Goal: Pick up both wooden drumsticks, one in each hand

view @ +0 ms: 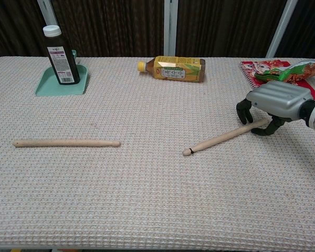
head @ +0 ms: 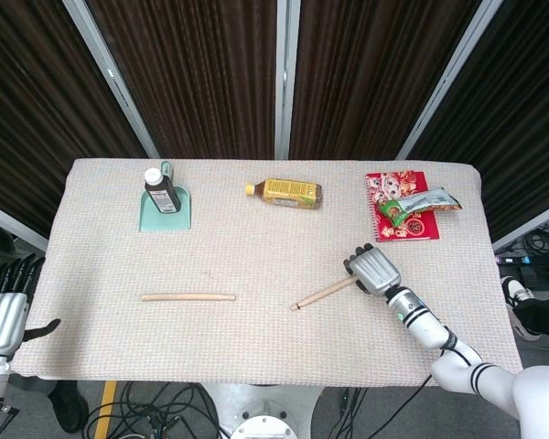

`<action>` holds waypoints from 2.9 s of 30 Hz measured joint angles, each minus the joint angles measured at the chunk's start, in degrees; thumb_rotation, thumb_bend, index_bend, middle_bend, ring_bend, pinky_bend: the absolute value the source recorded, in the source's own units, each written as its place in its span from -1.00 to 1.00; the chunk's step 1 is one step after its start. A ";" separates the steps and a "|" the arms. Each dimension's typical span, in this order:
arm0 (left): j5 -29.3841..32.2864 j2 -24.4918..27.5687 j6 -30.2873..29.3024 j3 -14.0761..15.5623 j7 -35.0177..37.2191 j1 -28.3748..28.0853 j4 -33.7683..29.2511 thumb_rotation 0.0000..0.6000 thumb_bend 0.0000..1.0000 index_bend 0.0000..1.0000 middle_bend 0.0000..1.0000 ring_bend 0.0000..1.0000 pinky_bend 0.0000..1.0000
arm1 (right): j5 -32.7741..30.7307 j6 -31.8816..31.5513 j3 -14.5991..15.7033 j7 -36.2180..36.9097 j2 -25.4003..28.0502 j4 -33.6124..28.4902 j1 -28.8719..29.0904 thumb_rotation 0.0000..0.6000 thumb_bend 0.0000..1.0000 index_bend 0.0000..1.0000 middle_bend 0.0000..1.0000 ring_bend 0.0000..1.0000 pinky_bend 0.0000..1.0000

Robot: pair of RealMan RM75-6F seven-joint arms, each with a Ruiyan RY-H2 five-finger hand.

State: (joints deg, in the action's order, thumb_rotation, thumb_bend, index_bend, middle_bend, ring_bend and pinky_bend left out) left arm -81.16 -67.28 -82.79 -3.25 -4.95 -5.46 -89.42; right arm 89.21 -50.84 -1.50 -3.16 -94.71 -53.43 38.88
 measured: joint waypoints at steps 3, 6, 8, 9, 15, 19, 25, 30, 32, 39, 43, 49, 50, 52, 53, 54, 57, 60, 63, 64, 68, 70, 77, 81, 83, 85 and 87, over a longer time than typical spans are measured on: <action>0.05 -0.07 0.03 0.03 0.20 0.05 0.18 1.00 -1.00 -0.91 -0.96 -1.00 -0.93 | -0.31 0.41 0.14 -0.45 -0.18 0.11 0.22 1.00 -0.48 0.00 0.00 -0.38 -0.38; 0.03 -0.20 -0.11 0.05 0.51 0.15 0.52 1.00 -1.00 -0.91 -0.96 -1.00 -0.93 | -0.55 0.62 0.25 -0.60 -0.32 0.07 0.47 1.00 -0.37 0.03 0.02 -0.36 -0.38; -0.12 -0.34 -0.31 0.05 0.73 0.21 0.83 1.00 -1.00 -0.91 -0.96 -1.00 -0.93 | -0.58 0.56 0.32 -0.55 -0.31 0.02 0.52 1.00 -0.33 0.05 0.04 -0.34 -0.37; -0.22 -0.36 -0.37 0.05 0.81 0.21 0.94 1.00 -1.00 -0.91 -0.96 -1.00 -0.93 | -0.58 0.44 0.35 -0.52 -0.28 -0.01 0.53 1.00 -0.32 0.06 0.04 -0.34 -0.37; -0.63 -0.20 0.00 -0.01 0.82 -0.22 1.03 1.00 -1.00 -0.91 -0.96 -1.00 -0.93 | -0.80 -0.22 0.44 -0.97 0.37 -0.67 0.45 1.00 -0.31 0.15 0.10 -0.29 -0.34; -1.31 0.00 0.91 -0.07 0.71 -1.11 0.96 1.00 -1.00 -0.88 -0.96 -1.00 -0.93 | -0.64 -1.61 0.44 -0.65 0.96 -1.53 0.21 1.00 -0.23 0.37 0.24 -0.13 -0.22; -1.84 -0.24 3.49 -1.11 1.60 -3.86 1.03 1.00 -1.00 -0.71 -0.69 -0.81 -0.73 | -0.67 -4.32 0.04 2.66 2.81 -3.77 -0.64 1.00 -0.16 0.56 0.36 -0.01 -0.10; -1.48 -0.82 8.03 -2.15 2.31 -7.20 1.01 1.00 -1.00 -0.43 -0.46 -0.34 -0.23 | -1.21 -6.87 -0.85 7.41 6.34 -8.45 -1.69 1.00 -0.16 0.58 0.36 0.00 -0.08; -0.88 -1.45 10.67 -2.94 1.90 -9.40 1.04 1.00 -1.00 -0.38 -0.36 -0.13 0.05 | -1.60 -7.57 -1.35 8.39 8.14 -10.85 -2.02 1.00 -0.16 0.58 0.36 0.00 -0.08; 4.24 -6.97 18.28 -6.05 -4.75 -16.59 1.31 1.00 -0.95 -0.22 -0.12 0.36 0.51 | -5.30 -9.17 -4.33 9.61 17.93 -22.13 -3.39 1.00 -0.16 0.57 0.36 -0.01 -0.08; 8.71 -11.75 22.58 -6.80 -9.87 -20.17 2.28 1.00 -0.82 -0.17 -0.05 0.46 0.59 | -8.27 -9.60 -5.78 8.01 22.61 -27.12 -4.46 1.00 -0.16 0.57 0.36 -0.01 -0.08; 11.77 -16.64 23.19 -5.27 -17.17 -21.60 2.89 1.00 -0.70 -0.13 -0.01 0.55 0.65 | -11.19 -9.34 -6.63 6.03 25.95 -30.48 -5.84 1.00 -0.16 0.55 0.36 -0.01 -0.08; 12.28 -17.42 23.02 -4.85 -18.17 -21.60 2.93 1.00 -0.69 -0.13 -0.01 0.55 0.66 | -11.32 -9.19 -6.61 5.95 26.01 -30.52 -5.91 1.00 -0.16 0.55 0.36 -0.01 -0.08; 13.26 -18.93 22.17 -3.90 -19.89 -21.39 3.13 1.00 -0.67 -0.12 -0.01 0.56 0.66 | -11.45 -8.86 -6.46 5.93 26.03 -30.50 -6.04 1.00 -0.16 0.55 0.36 -0.01 -0.08; 13.56 -19.39 21.67 -3.57 -20.30 -21.22 3.31 1.00 -0.66 -0.11 0.00 0.56 0.66 | -11.48 -8.71 -6.39 5.93 26.01 -30.40 -6.06 1.00 -0.16 0.55 0.36 -0.01 -0.08; 13.91 -19.85 21.18 -3.28 -20.69 -21.02 3.58 1.00 -0.65 -0.11 0.00 0.56 0.66 | -11.54 -8.47 -6.32 5.90 25.96 -30.22 -6.06 1.00 -0.16 0.55 0.36 -0.01 -0.08; 15.10 -21.07 20.11 -2.64 -21.78 -20.43 4.62 1.00 -0.60 -0.09 0.01 0.57 0.67 | -11.69 -7.81 -6.18 5.99 25.64 -29.70 -5.98 1.00 -0.16 0.54 0.36 -0.01 -0.08; 15.86 -22.15 19.98 -2.37 -22.08 -20.29 5.91 1.00 -0.53 -0.09 0.02 0.58 0.68 | -11.69 -7.42 -6.08 6.15 25.14 -29.09 -5.88 1.00 -0.16 0.53 0.36 -0.01 -0.08; 16.81 -22.98 20.41 -2.32 -23.06 -20.61 7.13 1.00 -0.45 -0.06 0.02 0.58 0.68 | -11.66 -7.12 -5.97 6.17 24.55 -28.39 -5.80 1.00 -0.16 0.53 0.36 -0.01 -0.08; 17.22 -23.27 20.67 -2.30 -23.66 -20.81 7.53 1.00 -0.44 -0.05 0.02 0.58 0.68 | -11.66 -7.04 -5.94 6.27 24.44 -28.28 -5.79 1.00 -0.16 0.53 0.36 -0.01 -0.08; 18.53 -24.05 21.61 -2.08 -25.14 -21.48 8.24 1.00 -0.43 -0.06 0.02 0.58 0.68 | -11.61 -6.81 -5.87 6.50 24.13 -27.68 -5.80 1.00 -0.16 0.53 0.36 -0.01 -0.08; 18.96 -24.19 21.93 -1.89 -25.46 -21.65 8.36 1.00 -0.43 -0.06 0.02 0.58 0.68 | -11.60 -6.70 -5.85 6.63 24.03 -27.49 -5.81 1.00 -0.16 0.53 0.36 -0.01 -0.08; 19.63 -24.61 22.11 -1.32 -26.22 -21.87 8.92 1.00 -0.43 -0.09 0.02 0.58 0.68 | -11.57 -6.29 -5.71 7.13 23.68 -26.71 -5.88 1.00 -0.16 0.53 0.36 -0.01 -0.08; 19.98 -24.95 22.18 -1.17 -26.30 -21.95 9.46 1.00 -0.43 -0.08 0.04 0.58 0.68 | -11.51 -6.11 -5.64 7.45 23.48 -26.25 -5.93 1.00 -0.16 0.53 0.36 -0.01 -0.08; 20.22 -25.04 22.31 -1.14 -26.44 -22.06 9.69 1.00 -0.43 -0.06 0.05 0.59 0.68 | -11.46 -6.02 -5.61 7.58 23.40 -26.10 -5.93 1.00 -0.16 0.53 0.36 -0.01 -0.08; 20.47 -25.05 22.58 -1.10 -26.49 -22.21 9.77 1.00 -0.42 -0.04 0.06 0.59 0.68 | -11.39 -5.99 -5.60 7.63 23.36 -25.97 -5.93 1.00 -0.16 0.53 0.36 -0.01 -0.08; 20.45 -25.03 22.59 -1.08 -26.39 -22.28 9.79 1.00 -0.40 -0.02 0.08 0.60 0.68 | -11.37 -5.97 -5.62 7.61 23.30 -25.82 -5.92 1.00 -0.16 0.53 0.36 -0.01 -0.08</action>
State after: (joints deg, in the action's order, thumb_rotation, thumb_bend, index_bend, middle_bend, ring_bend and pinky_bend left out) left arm -60.71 -92.31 -60.20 -4.33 -31.34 -27.73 -79.63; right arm 77.84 -56.81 -7.12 4.45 -71.41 -79.25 32.97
